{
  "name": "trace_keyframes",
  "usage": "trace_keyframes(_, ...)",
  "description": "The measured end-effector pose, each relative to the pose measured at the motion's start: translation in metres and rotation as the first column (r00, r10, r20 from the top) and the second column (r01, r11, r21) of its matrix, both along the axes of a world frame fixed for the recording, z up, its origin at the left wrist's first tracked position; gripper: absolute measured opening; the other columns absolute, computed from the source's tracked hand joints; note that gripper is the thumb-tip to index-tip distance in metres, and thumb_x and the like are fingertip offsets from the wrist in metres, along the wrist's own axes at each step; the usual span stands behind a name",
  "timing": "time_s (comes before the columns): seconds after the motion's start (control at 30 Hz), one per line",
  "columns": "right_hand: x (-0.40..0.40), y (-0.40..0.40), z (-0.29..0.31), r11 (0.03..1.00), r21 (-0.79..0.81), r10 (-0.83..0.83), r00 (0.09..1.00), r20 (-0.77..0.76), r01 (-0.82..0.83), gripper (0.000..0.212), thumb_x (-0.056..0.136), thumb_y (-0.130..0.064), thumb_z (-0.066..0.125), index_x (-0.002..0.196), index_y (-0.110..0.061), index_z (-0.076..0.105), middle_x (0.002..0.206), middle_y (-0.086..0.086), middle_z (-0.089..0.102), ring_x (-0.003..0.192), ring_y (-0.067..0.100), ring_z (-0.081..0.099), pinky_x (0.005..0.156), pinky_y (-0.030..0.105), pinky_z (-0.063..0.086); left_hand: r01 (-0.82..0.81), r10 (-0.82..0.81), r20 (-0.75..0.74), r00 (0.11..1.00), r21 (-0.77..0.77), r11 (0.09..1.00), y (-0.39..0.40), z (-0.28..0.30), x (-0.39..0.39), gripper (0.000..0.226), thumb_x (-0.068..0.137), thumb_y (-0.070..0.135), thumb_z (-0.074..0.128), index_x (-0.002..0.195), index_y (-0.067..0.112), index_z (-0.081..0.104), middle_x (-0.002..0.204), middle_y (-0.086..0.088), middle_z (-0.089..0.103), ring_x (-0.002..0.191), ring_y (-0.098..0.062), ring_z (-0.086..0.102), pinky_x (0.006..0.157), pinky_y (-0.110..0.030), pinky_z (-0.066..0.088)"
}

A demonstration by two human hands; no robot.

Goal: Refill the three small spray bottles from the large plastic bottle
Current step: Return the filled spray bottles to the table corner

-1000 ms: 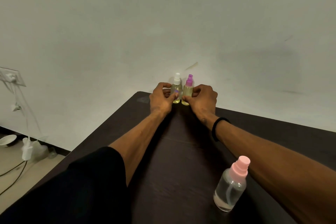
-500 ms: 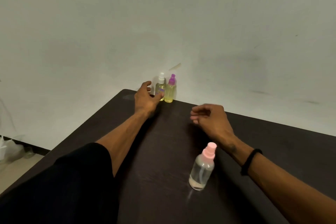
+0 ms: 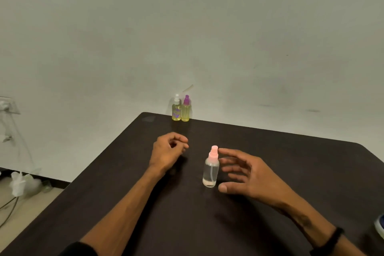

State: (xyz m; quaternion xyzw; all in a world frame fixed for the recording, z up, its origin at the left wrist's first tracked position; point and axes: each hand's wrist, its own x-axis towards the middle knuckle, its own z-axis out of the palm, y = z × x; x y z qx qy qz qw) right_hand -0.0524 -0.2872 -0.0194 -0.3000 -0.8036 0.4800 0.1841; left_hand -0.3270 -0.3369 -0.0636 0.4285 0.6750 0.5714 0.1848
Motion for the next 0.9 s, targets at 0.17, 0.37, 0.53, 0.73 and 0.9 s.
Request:
trace_keyframes(0.17,-0.014,-0.027,-0.019,0.978,0.047,-0.196,0.970,-0.141,0.204,0.085,0.061,-0.032,0.101,0.138,-0.030,0.064,0.115,-0.007,0.076,0.106,0.006,0.073,0.097,0.033,0.061,0.164,-0.165,-0.030,0.986,-0.037,0.986,-0.042,0.000,0.039,0.022,0.095,0.003,0.065,0.094,0.020,0.079,0.087,0.003,0.081,0.086,-0.009,0.078,0.086,-0.033,0.064)
trace_keyframes(0.37,-0.023,-0.042,-0.029,0.950,0.053,-0.288,0.929,-0.233,0.308,0.058,0.067,-0.024,0.100,0.120,-0.024,0.075,0.108,-0.008,0.080,0.101,0.007,0.076,0.096,0.036,0.062,0.227,-0.227,-0.068,0.971,-0.017,0.974,-0.073,-0.002,0.064,0.029,0.091,0.003,0.068,0.105,0.024,0.081,0.098,0.011,0.081,0.094,-0.003,0.077,0.092,-0.024,0.060)
trace_keyframes(0.53,-0.032,-0.043,-0.028,0.929,0.064,-0.338,0.906,-0.255,0.365,0.040,0.073,-0.022,0.096,0.109,-0.024,0.078,0.099,-0.010,0.081,0.093,0.003,0.077,0.091,0.030,0.063,0.213,-0.213,-0.054,0.975,-0.006,0.977,-0.079,0.001,0.069,0.029,0.091,0.003,0.069,0.112,0.020,0.081,0.101,0.009,0.081,0.096,0.000,0.076,0.094,-0.022,0.059)
trace_keyframes(0.73,-0.042,-0.030,-0.027,0.913,0.063,-0.372,0.887,-0.273,0.402,0.033,0.075,-0.022,0.095,0.103,-0.022,0.079,0.094,-0.007,0.081,0.087,0.005,0.077,0.082,0.024,0.063,0.188,-0.188,-0.004,0.982,0.000,0.982,-0.072,-0.004,0.063,0.027,0.092,0.010,0.072,0.112,0.025,0.081,0.102,0.011,0.081,0.098,0.000,0.075,0.092,-0.025,0.061)
trace_keyframes(0.9,-0.061,-0.007,-0.018,0.906,0.024,-0.398,0.870,-0.291,0.423,0.027,0.077,-0.022,0.093,0.100,-0.019,0.079,0.092,-0.006,0.079,0.085,0.003,0.075,0.075,0.018,0.060,-0.021,0.016,0.106,0.994,0.044,0.999,-0.057,-0.005,0.053,0.015,0.097,0.018,0.073,0.111,0.022,0.077,0.096,0.002,0.079,0.081,-0.009,0.077,0.071,-0.029,0.066)
